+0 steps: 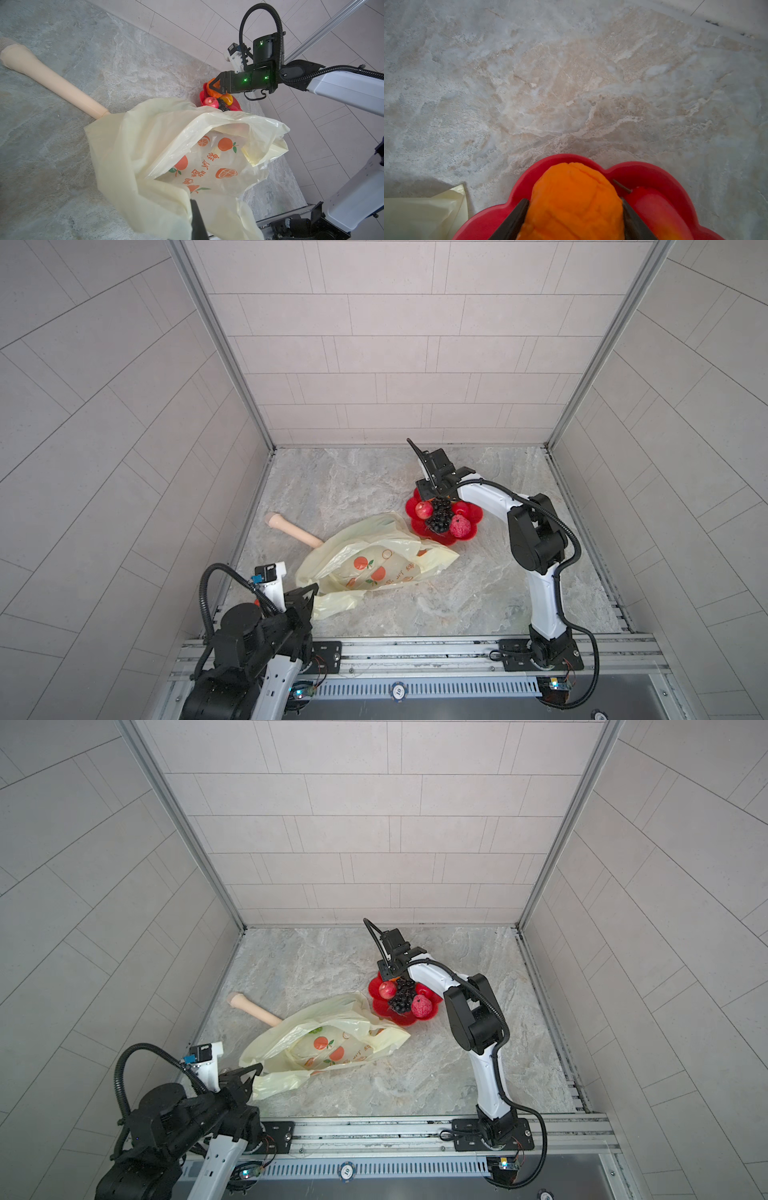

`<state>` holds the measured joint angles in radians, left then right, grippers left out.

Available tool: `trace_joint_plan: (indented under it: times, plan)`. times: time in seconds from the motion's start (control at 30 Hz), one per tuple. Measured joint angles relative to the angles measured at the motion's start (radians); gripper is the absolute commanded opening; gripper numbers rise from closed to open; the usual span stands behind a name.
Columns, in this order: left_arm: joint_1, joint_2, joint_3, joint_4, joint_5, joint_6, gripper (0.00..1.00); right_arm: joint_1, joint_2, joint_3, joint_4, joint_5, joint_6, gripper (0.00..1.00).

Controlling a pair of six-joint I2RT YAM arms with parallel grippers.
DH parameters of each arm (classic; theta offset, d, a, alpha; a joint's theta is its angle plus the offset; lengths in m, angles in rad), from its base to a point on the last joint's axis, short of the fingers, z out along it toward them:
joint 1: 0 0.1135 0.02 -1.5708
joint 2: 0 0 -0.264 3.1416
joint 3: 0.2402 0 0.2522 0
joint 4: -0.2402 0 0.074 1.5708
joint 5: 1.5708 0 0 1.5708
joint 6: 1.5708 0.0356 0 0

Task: Take fruits out of the plastic bag
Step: Place the fake fruit on the plate.

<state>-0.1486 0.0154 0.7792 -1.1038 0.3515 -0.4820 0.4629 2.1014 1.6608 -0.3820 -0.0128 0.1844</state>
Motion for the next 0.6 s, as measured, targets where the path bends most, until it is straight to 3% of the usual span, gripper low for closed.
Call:
trace_joint_plan:
  times: [0.37, 0.6]
  plan:
    - [0.000, 0.000, -0.001, 0.000, 0.000, 0.000, 0.00, -0.016, 0.000, -0.034, 0.013, 0.001, 0.008, 0.85]
    - [0.002, 0.000, -0.001, 0.001, 0.004, 0.000, 0.00, -0.016, -0.003, -0.072, 0.035, -0.001, 0.009, 0.91]
